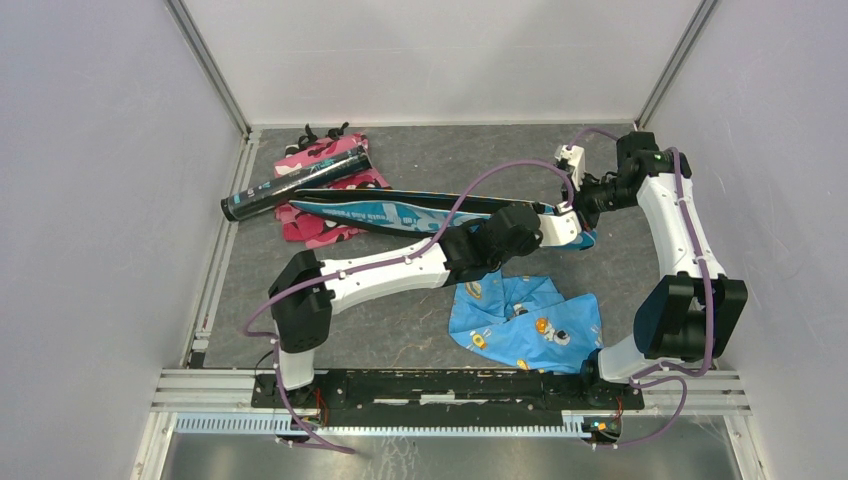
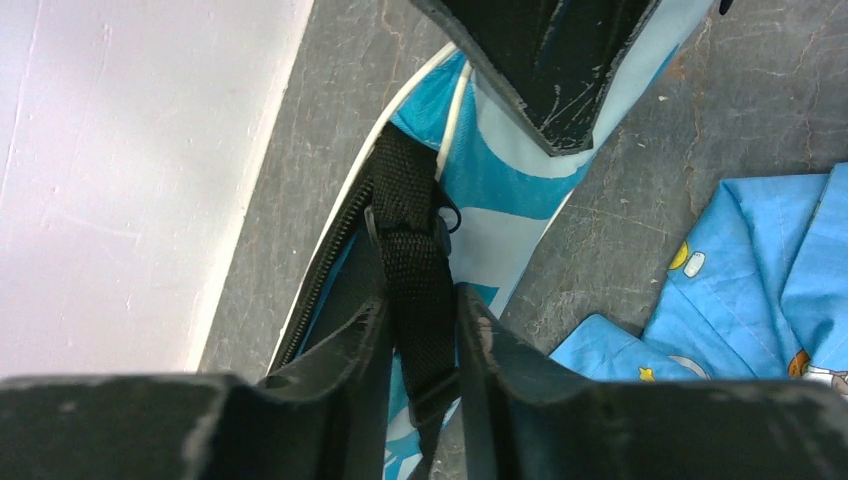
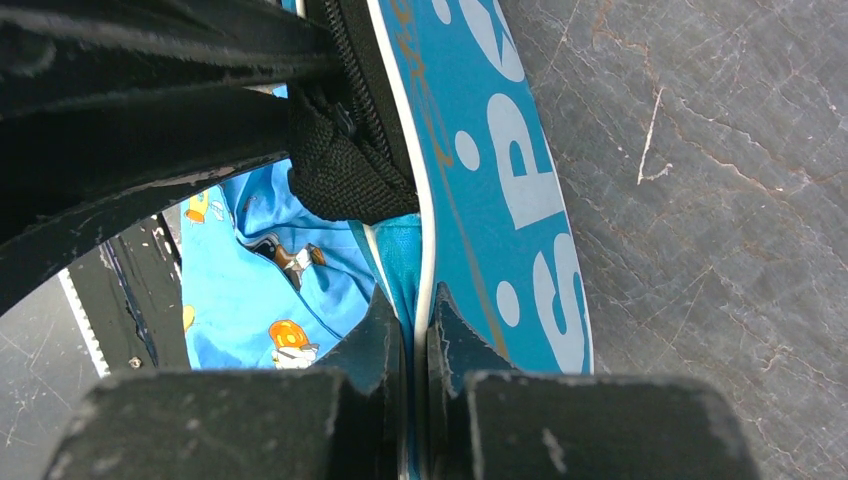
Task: Pack up the badminton gear
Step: Adjust the racket bag at the center of the board.
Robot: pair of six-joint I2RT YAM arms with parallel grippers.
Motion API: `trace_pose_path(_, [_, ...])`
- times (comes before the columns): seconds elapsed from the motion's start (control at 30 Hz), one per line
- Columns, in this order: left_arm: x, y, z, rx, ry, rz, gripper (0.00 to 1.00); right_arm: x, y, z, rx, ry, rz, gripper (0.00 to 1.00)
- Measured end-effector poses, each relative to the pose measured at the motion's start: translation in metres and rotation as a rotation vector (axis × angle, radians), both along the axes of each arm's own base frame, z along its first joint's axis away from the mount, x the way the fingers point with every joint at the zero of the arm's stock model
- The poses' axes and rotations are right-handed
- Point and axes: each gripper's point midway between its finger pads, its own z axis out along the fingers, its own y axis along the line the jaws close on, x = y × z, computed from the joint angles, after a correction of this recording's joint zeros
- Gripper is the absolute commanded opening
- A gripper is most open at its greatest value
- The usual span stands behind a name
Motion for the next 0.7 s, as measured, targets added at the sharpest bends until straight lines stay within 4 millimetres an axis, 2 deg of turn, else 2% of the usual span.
trace_pose_path(0.07, [0.003,-0.001,-0.003,0.006,0.002,0.002,0.20,0.001,-0.001,0.000,-0.004,-0.004,0.000,0.00])
trace_pose_path(0.13, [0.004,-0.003,-0.004,0.009,0.007,-0.003,0.04,0.002,-0.002,-0.001,-0.011,-0.008,-0.002,0.00])
trace_pose_path(0.17, [0.004,-0.004,-0.004,0.009,0.014,-0.009,0.02,0.002,-0.003,-0.001,-0.014,-0.010,-0.004,0.00])
trace_pose_path(0.37, [0.002,-0.007,-0.004,-0.005,0.100,-0.054,0.02,0.004,-0.007,0.000,-0.036,-0.020,-0.006,0.00])
trace_pose_path(0.7, [-0.017,-0.010,0.000,-0.101,0.348,-0.107,0.02,-0.002,-0.007,-0.002,-0.042,-0.002,0.003,0.00])
